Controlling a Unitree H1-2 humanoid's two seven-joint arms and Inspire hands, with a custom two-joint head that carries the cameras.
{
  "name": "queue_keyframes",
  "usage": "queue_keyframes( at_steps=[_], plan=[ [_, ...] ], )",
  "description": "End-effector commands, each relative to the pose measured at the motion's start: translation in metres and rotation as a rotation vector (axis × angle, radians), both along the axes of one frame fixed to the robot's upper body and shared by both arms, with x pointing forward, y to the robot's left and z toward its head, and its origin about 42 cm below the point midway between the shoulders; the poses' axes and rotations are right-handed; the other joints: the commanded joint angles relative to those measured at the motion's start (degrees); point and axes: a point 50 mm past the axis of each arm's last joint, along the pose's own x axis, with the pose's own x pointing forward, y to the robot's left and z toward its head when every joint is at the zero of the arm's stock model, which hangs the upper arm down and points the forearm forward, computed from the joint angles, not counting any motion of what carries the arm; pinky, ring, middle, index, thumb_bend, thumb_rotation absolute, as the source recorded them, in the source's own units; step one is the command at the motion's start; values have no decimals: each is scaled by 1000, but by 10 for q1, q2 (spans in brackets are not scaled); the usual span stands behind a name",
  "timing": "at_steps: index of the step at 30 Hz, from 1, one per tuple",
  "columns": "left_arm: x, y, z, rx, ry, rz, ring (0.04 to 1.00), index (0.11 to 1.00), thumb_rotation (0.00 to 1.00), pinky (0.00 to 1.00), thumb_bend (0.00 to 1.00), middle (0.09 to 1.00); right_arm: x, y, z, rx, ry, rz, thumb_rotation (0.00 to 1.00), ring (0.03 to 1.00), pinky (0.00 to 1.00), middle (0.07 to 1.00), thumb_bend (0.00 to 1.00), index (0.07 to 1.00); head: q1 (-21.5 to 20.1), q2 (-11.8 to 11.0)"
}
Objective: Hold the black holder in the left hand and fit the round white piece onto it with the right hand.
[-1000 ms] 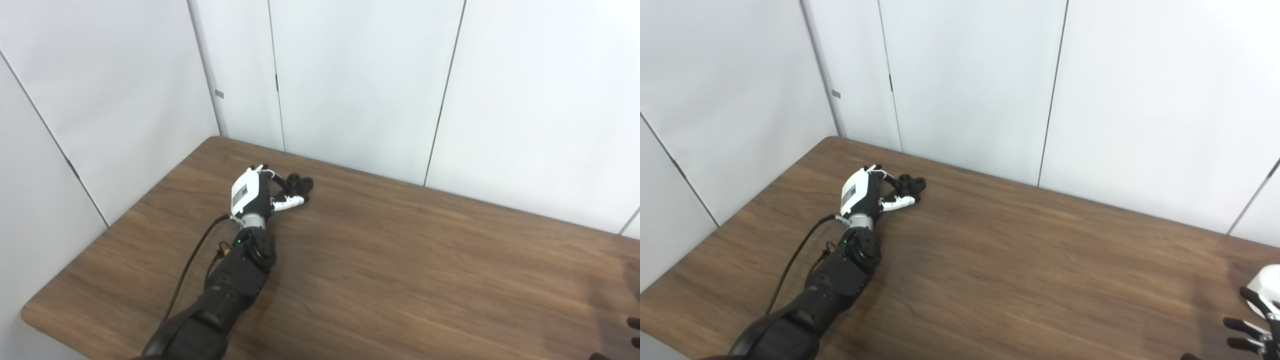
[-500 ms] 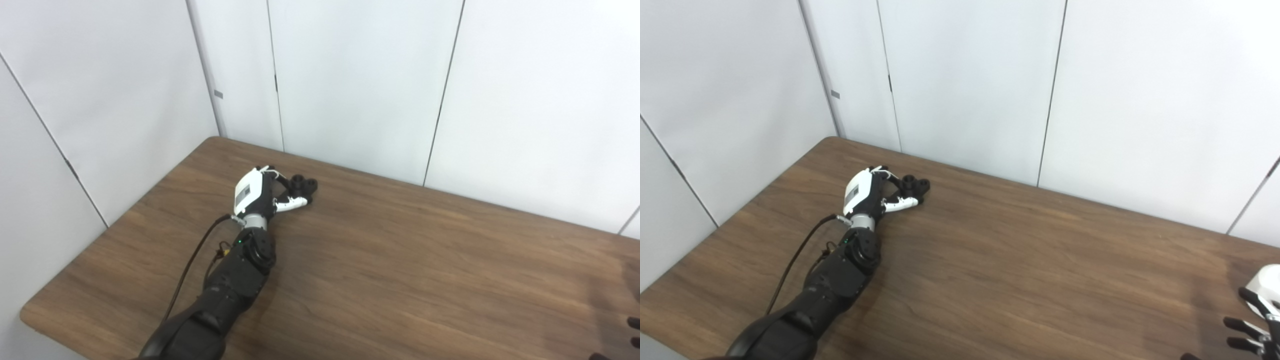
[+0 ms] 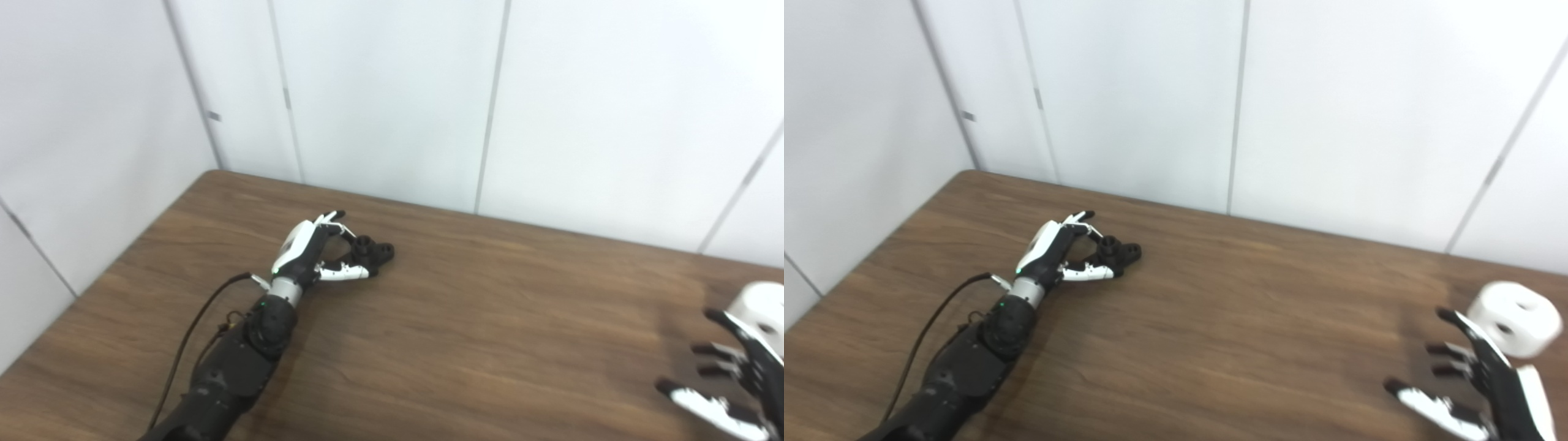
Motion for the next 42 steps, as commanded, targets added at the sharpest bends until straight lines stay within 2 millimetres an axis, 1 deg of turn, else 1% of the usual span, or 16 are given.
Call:
queue_keyframes(
  at_steps=[1,3,7,9,14,20,25,31,33,34,35,37,38,40,41,42],
  plan=[
    [-18,-45,-28,-48,170,-187,1000,483,65,1000,525,981,7,2,15,-1,-80,2,211,703,592,879,719,826,-18,4],
    [-22,-58,-23,-32,183,-270,1000,483,65,1000,525,996,9,4,16,-4,-89,5,229,698,580,858,743,822,-43,9],
    [-30,-88,-18,-13,198,-395,1000,482,63,1000,525,1000,10,10,22,0,-122,20,237,690,560,850,754,812,-67,17],
    [-34,-103,-19,-22,207,-452,1000,482,61,1000,525,1000,11,14,24,7,-132,23,229,690,558,855,755,812,-83,20],
    [-43,-138,-23,-25,222,-551,1000,482,60,1000,525,1000,12,22,30,28,-156,35,189,695,551,858,730,818,-100,27],
    [-51,-166,-36,26,234,-620,1000,482,60,1000,524,1000,12,26,34,27,-168,36,182,692,541,867,713,825,-112,31],
    [-52,-174,-44,75,242,-635,1000,481,60,1000,524,997,12,27,37,26,-168,34,184,687,529,864,710,827,-130,38],
    [-49,-174,-49,112,243,-629,1000,481,58,1000,524,982,14,30,39,19,-167,37,170,680,509,866,718,823,-149,40],
    [-47,-172,-49,157,241,-636,1000,481,58,1000,524,979,15,31,43,18,-169,39,177,683,501,868,719,822,-176,43],
    [-46,-171,-48,177,242,-640,1000,481,59,1000,524,974,16,31,46,6,-173,39,192,688,506,868,721,824,-176,43],
    [-45,-170,-48,194,243,-643,1000,481,59,1000,524,971,17,30,49,-13,-176,38,207,689,508,867,722,828,-188,42],
    [-41,-168,-48,244,240,-650,1000,481,60,1000,524,963,20,29,55,-57,-180,38,231,697,520,867,717,843,-226,35],
    [-40,-168,-48,263,242,-652,1000,481,61,1000,524,961,21,27,60,-74,-181,38,234,702,521,868,713,845,-233,33],
    [-38,-168,-48,282,242,-649,1000,481,61,1000,525,957,25,24,69,-110,-193,38,212,690,510,858,728,835,-257,27],
    [-38,-167,-48,275,237,-644,1000,481,60,1000,525,956,28,20,79,-163,-201,33,202,685,507,853,734,831,-272,23],
    [-37,-167,-49,268,232,-639,1000,481,59,1000,524,951,31,16,88,-221,-206,28,207,681,506,847,767,829,-295,17]
  ],
)
